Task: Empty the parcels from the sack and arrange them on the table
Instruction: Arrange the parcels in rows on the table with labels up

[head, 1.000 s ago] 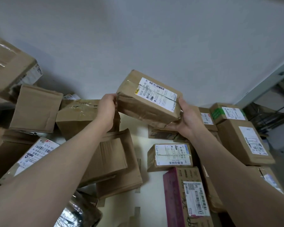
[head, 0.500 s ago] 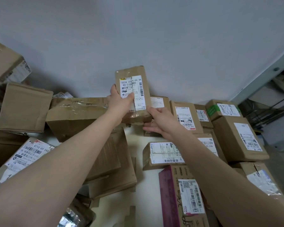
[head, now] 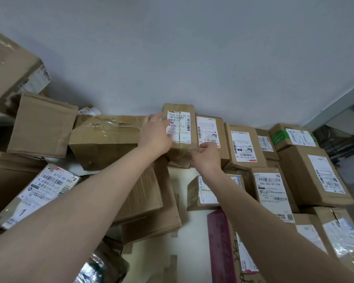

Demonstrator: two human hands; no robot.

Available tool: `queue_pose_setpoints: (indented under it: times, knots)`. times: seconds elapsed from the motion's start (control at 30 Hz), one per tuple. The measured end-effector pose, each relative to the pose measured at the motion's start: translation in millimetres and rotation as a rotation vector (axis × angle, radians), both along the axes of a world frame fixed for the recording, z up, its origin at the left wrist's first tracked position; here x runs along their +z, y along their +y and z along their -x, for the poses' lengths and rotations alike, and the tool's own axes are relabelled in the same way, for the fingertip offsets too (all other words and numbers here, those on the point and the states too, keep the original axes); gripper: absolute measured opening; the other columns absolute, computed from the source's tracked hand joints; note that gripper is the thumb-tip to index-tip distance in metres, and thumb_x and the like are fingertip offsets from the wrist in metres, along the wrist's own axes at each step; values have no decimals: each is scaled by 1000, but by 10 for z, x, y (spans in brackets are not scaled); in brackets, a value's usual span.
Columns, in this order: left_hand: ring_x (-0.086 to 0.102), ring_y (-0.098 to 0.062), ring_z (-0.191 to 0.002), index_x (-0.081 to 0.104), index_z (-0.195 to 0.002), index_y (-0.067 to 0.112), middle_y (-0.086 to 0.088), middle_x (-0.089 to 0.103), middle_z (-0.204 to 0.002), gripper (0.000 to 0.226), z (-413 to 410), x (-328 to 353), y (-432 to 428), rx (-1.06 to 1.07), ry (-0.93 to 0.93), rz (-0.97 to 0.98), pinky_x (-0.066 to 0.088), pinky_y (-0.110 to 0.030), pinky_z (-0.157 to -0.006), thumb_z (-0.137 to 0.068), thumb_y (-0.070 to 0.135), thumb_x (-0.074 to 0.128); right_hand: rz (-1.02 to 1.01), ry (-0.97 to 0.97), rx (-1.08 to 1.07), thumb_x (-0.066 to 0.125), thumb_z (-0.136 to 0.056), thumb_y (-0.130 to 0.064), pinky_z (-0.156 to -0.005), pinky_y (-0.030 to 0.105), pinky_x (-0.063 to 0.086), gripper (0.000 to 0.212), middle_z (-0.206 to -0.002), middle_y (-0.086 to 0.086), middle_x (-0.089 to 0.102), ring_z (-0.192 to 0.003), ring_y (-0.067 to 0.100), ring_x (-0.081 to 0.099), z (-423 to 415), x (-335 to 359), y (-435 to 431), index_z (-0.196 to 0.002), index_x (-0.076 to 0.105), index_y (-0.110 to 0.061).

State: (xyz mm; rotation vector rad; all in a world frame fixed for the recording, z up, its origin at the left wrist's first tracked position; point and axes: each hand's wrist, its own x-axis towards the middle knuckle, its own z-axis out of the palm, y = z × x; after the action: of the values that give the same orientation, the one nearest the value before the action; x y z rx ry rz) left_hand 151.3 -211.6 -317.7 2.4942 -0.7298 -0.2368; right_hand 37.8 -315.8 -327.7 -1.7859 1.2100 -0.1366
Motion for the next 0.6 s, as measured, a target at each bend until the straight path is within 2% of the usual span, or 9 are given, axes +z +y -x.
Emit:
queue_pose_setpoints:
  times: [0.07, 0.1, 0.17, 0.23, 0.27, 0.33, 0.43, 0.5, 0.6]
  knots:
    - [13, -24, -145, 37, -147, 34, -2, 26, -157, 73, -93, 140, 141, 21, -48, -5, 16, -41, -116, -82, 22, 65, 59, 43, 17, 60, -93, -19, -82, 41, 58, 20, -122, 3, 39, -85, 27, 66, 0, 12, 8, -107, 46, -24]
    - [7, -25, -147, 28, -151, 34, -5, 20, -159, 83, -168, 209, 220, 39, -25, -73, 10, -43, -117, -78, 22, 66, 107, 46, 7, 59, -93, -19, -81, 42, 58, 19, -119, 2, 33, -87, 28, 66, -25, 25, 21, -109, 49, -23]
    - [-9, -32, -149, 4, -156, 28, -14, 0, -162, 103, -341, 322, 431, 55, 92, -332, -4, -47, -120, -77, 24, 70, 227, 9, 4, 59, -93, -19, -83, 43, 57, 23, -124, 3, 33, -96, 26, 61, -94, 52, 78, -114, 53, -23]
    - [-11, -37, -148, -11, -155, 24, -18, -6, -161, 116, -471, 335, 678, 44, 144, -565, -7, -54, -119, -77, 27, 75, 317, -42, 55, 57, -93, -17, -89, 41, 53, 26, -131, 6, 36, -105, 21, 52, -179, 112, 181, -119, 55, -21]
    - [-5, -37, -149, -8, -155, 22, -18, 0, -161, 119, -503, 313, 795, 46, 117, -608, -5, -57, -118, -74, 28, 78, 335, -62, 92, 56, -93, -16, -90, 39, 51, 26, -132, 6, 38, -109, 22, 50, -221, 149, 240, -119, 56, -21]
    - [10, -36, -145, 11, -154, 20, -14, 16, -154, 116, -513, 261, 957, 68, 32, -587, 3, -58, -118, -65, 32, 84, 343, -116, 169, 54, -94, -15, -91, 35, 48, 24, -127, 2, 48, -112, 23, 53, -297, 221, 352, -117, 58, -21]
    - [16, -36, -136, 27, -143, 19, -12, 21, -140, 111, -399, 267, 1008, 73, -3, -509, 11, -57, -117, -52, 42, 86, 272, -218, 231, 51, -96, -19, -93, 36, 48, 21, -109, -6, 60, -105, 18, 60, -397, 346, 502, -116, 60, -18]
    - [18, -35, -129, 29, -136, 21, -9, 21, -134, 106, -297, 282, 1019, 111, -88, -374, 13, -59, -116, -48, 38, 86, 153, -231, 227, 49, -99, -34, -90, 37, 52, 26, -105, -8, 62, -95, 15, 62, -478, 437, 582, -118, 58, -19]
    - [25, -34, -121, 35, -134, 20, -8, 28, -131, 101, -164, 218, 1108, 156, -423, -164, 17, -62, -112, -44, 18, 82, -217, -221, 169, 40, -90, -70, -80, 34, 56, 56, -113, -9, 65, -92, 7, 62, -619, 622, 694, -122, 57, -27]
